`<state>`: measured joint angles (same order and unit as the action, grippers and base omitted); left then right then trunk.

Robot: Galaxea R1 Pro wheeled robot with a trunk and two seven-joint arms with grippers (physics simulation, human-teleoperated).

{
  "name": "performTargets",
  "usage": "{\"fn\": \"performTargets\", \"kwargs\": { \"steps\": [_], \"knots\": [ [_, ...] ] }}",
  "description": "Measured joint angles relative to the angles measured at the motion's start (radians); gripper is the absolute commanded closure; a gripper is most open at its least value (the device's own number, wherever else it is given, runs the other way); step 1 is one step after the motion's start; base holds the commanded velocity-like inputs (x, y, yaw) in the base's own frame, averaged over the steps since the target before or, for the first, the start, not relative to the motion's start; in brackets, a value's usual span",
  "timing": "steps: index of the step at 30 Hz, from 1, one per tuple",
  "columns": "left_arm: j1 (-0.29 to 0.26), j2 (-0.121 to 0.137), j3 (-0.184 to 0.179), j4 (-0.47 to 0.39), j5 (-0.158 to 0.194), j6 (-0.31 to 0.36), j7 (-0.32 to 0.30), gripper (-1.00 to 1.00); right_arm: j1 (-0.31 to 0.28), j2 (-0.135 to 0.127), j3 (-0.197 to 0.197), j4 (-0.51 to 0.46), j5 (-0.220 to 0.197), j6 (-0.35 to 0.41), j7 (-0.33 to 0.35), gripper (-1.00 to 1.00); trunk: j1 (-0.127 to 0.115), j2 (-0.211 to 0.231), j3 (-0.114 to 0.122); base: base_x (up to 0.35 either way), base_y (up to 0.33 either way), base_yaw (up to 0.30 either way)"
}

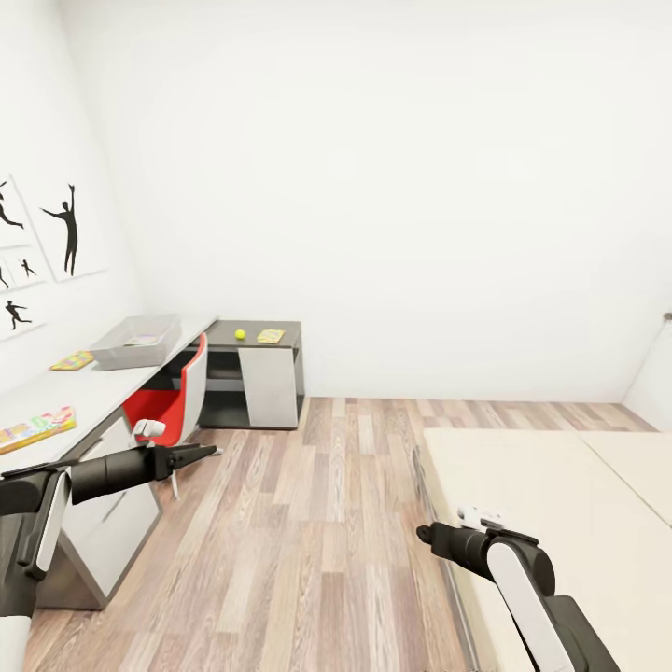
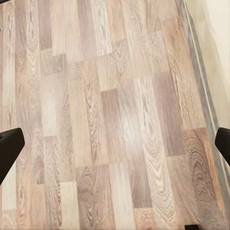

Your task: Put all the toys in the child's room - the three board games (two on the bed and one on the table), the two jigsaw puzzles on the table, and the tennis ball on the table - inside the toy box on the table in the child's room.

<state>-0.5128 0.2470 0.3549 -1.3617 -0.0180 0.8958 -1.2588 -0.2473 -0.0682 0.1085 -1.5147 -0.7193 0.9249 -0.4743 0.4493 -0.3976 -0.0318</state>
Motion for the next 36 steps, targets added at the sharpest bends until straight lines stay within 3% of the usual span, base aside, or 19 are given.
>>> {"fn": "performTargets", "kwargs": {
  "steps": [10,36],
  "knots": [
    [0.000,0.000,0.000,0.000,0.000,0.000,0.000,-1.00,0.000,0.000,0.000,0.000,0.000,0.000,0.000,-1.00,0.000,0.000,0.000,-0.003,0.000,-0.130],
    [0.000,0.000,0.000,0.000,0.000,0.000,0.000,-1.00,0.000,0.000,0.000,0.000,0.000,0.000,0.000,-1.00,0.000,0.000,0.000,-0.024,0.000,-0.004]
  ]
}}
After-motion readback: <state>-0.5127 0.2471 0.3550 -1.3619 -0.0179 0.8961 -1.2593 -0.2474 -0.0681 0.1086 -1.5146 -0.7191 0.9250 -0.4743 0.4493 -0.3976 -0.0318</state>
